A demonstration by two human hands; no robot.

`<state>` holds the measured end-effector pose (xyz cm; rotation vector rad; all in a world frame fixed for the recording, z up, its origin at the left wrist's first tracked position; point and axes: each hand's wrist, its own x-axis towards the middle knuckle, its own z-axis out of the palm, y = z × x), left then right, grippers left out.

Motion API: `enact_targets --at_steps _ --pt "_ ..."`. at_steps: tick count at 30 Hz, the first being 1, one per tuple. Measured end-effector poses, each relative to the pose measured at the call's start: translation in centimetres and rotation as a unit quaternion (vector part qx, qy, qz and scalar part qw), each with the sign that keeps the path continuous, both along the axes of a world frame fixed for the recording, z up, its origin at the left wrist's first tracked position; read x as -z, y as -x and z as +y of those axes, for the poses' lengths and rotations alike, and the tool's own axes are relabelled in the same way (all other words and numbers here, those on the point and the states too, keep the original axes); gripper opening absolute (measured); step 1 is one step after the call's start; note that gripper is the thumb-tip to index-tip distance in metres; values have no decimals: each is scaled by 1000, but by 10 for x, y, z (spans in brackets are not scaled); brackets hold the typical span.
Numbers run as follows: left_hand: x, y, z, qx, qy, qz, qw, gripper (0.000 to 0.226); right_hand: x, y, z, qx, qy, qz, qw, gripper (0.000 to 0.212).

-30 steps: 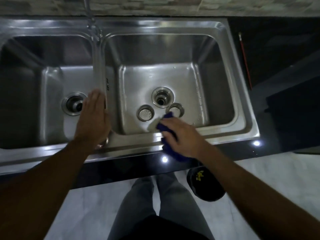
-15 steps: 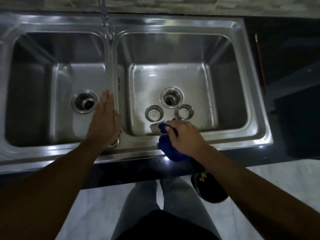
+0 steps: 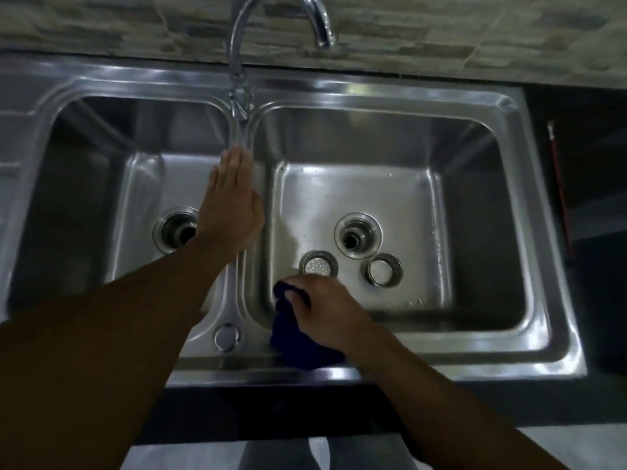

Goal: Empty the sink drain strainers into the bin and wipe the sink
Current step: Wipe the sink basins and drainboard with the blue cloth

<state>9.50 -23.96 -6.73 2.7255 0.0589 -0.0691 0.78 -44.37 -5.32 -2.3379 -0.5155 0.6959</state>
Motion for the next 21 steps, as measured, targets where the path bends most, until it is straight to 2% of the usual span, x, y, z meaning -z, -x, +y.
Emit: enact_targets --at_steps 3,5,8,10,13,15,18,21 --pt "7 -1 -3 -10 28 -16 999 64 7 -53 -9 86 -19 -21 996 28" --pt "10 0 -2 -15 41 -21 999 62 19 -93 -4 128 -30 -90 987 28" --pt "12 -3 -4 -17 6 -11 1000 61 53 -147 21 150 -40 -148 977 34" --pt "13 -8 -6 -28 -17 6 999 63 88 -170 47 86 -14 -163 983 42" --pt "12 -12 -9 -37 -27 11 999 66 143 -173 86 -77 134 -203 967 57" --pt "14 -11 -9 -36 -42 4 998 65 167 -169 91 -58 147 -192 969 67" --pt "15 -13 -12 -45 -61 7 997 71 183 -172 76 -49 130 -238 961 75" --pt "14 -16 -15 -57 -76 16 995 79 181 -184 54 -47 154 -252 954 74"
